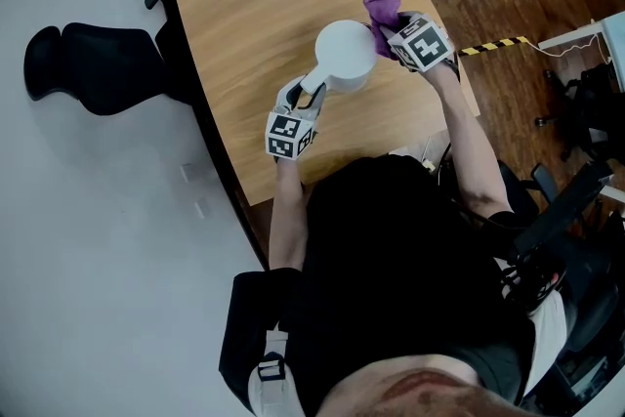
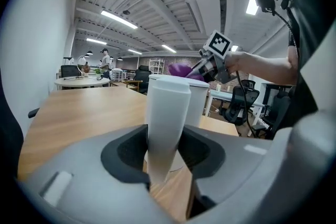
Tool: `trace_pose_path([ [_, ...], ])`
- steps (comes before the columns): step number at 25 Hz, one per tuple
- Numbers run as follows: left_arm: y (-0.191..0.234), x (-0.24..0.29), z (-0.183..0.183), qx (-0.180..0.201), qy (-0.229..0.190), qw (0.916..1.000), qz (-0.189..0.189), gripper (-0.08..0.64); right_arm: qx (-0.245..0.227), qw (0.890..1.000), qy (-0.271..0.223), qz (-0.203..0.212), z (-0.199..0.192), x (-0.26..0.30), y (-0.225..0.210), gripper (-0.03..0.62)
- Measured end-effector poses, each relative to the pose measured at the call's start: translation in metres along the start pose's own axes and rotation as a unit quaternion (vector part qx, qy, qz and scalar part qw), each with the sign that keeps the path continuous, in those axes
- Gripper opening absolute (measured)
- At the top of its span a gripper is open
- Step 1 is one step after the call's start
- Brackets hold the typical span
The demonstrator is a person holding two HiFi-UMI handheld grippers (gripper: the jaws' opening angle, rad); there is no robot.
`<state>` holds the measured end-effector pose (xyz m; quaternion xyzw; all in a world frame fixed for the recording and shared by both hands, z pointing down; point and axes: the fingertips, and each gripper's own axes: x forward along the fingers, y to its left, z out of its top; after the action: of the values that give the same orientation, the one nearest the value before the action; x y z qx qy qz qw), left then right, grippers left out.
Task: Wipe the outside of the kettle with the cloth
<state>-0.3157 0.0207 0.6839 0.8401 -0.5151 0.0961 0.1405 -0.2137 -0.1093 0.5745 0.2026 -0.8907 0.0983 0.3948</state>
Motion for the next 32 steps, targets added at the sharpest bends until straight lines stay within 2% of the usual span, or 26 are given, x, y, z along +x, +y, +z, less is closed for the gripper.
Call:
trace_pose_path([
  [2,0.003,-0.002,-0.004,0.001,0.005,1.0000,0.005,0.071,0.010,0.999,0.007,-0.031,-0.018,-0.001,-0.015,0.058],
  [5,0.011,-0.002,-0.005,0.002,0.011,0.9998,0.017,0.069,0.019,0.999,-0.041,-0.025,0.000,-0.030,0.001,0.058],
  [8,0.015,0.001,-0.005,0.001,0.010,0.9997,0.024,0.069,-0.003,0.994,-0.105,0.037,0.048,-0.061,0.059,0.058],
  [10,0.015,0.000,-0.007,-0.003,0.007,0.9996,0.028,0.069,-0.035,0.988,-0.119,0.088,0.069,-0.062,0.109,0.058],
  [12,0.016,0.000,-0.006,-0.006,0.003,0.9996,0.029,0.069,-0.082,0.983,-0.106,0.127,0.077,-0.048,0.157,0.058],
  [14,0.016,0.000,-0.005,-0.008,0.000,0.9995,0.030,0.071,-0.146,0.976,-0.075,0.143,0.074,-0.023,0.197,0.058],
  [16,0.016,0.000,-0.006,-0.013,-0.006,0.9994,0.032,0.071,-0.212,0.968,-0.032,0.130,0.061,0.006,0.216,0.058],
  [18,0.013,0.002,-0.007,-0.016,-0.010,0.9994,0.030,0.072,-0.236,0.966,-0.006,0.108,0.045,0.022,0.212,0.058],
  [26,0.011,0.002,-0.001,-0.020,-0.017,0.9995,0.016,0.075,-0.145,0.986,-0.044,0.074,0.020,-0.009,0.150,0.058],
  [32,0.013,0.002,-0.001,-0.024,-0.019,0.9993,0.020,0.075,-0.057,0.995,-0.071,0.028,0.011,-0.024,0.074,0.058],
])
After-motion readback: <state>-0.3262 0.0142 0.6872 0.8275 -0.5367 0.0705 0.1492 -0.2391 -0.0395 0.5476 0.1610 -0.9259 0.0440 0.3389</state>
